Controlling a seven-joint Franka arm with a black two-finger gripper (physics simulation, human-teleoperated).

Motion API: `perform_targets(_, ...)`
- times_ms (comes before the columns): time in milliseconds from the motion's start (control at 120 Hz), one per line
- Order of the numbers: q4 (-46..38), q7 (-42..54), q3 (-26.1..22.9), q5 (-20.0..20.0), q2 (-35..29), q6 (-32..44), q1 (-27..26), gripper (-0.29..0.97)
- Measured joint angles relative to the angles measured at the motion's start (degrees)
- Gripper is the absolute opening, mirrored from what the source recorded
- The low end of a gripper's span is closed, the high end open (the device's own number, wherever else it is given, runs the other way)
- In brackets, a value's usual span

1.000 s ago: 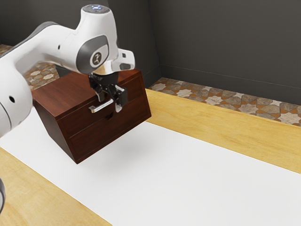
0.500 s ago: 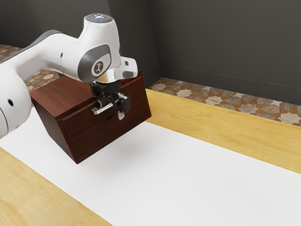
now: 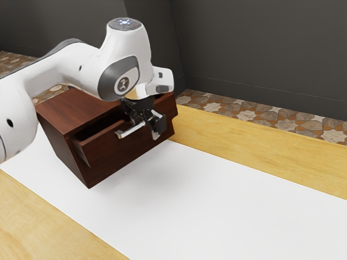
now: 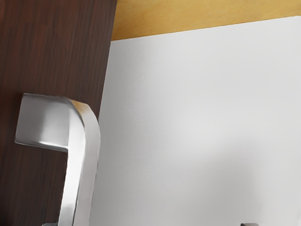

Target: Pull the drawer handle with one arm to open the drawer

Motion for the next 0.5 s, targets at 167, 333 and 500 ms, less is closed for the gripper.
perform_targets(167,-1.7,-0.3,-1.7,0.0,-0.7,1.4,0.0,0.51)
perform_targets(333,-3.7,-0.8,-4.1,0.0,-2.3,2.4,-0.1,0.47)
perform_targets(500,-5.4,-1.2,-6.3,0.2,-3.5,3.5,-0.1,0.50)
